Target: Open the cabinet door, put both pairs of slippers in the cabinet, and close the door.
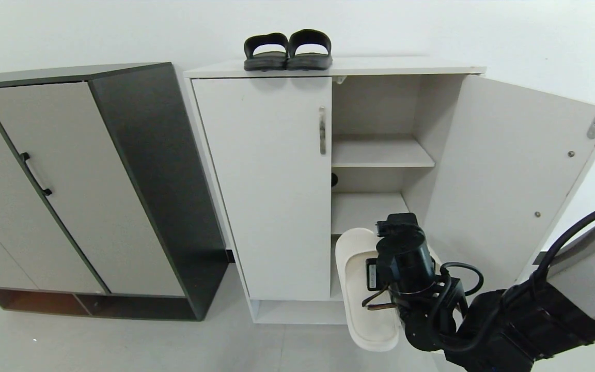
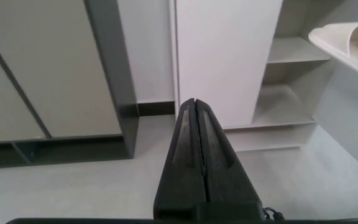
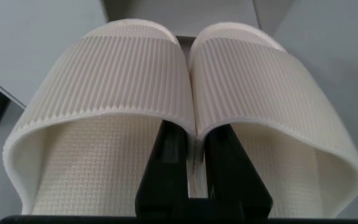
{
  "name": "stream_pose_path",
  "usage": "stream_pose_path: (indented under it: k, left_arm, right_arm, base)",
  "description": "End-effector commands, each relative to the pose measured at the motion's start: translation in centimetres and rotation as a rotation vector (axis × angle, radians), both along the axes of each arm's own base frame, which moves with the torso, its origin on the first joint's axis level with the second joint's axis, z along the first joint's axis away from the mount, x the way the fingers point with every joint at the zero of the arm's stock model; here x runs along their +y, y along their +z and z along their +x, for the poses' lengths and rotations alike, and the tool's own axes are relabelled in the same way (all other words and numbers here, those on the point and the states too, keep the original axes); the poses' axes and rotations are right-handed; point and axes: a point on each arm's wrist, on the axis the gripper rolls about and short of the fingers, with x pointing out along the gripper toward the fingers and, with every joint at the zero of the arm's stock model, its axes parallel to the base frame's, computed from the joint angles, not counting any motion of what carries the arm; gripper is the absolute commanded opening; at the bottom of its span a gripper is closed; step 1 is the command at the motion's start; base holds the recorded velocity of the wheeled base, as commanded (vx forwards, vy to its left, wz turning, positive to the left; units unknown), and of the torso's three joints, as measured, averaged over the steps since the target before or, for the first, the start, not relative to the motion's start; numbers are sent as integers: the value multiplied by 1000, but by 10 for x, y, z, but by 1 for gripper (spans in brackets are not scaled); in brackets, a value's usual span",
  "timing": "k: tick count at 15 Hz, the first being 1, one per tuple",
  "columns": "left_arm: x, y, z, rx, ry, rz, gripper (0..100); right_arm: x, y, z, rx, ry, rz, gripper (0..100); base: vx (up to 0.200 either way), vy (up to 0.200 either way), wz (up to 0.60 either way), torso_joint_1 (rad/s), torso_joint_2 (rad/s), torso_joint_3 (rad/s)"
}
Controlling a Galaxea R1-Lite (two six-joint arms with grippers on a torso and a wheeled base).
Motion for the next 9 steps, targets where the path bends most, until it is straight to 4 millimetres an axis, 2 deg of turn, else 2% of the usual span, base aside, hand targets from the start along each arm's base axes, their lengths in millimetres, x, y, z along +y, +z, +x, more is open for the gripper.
stream_pose_path:
  k: [1, 9]
  left_arm:
    - [0, 0, 0, 3, 0, 1, 0]
    - [0, 0, 0, 3, 0, 1, 0]
  right_arm:
    - [1, -4, 0, 7, 2, -7, 0]
    - [1, -8, 1, 17, -2, -9, 0]
  base:
    - [0, 0, 0, 0, 0, 0]
    - [0, 0, 0, 0, 0, 0]
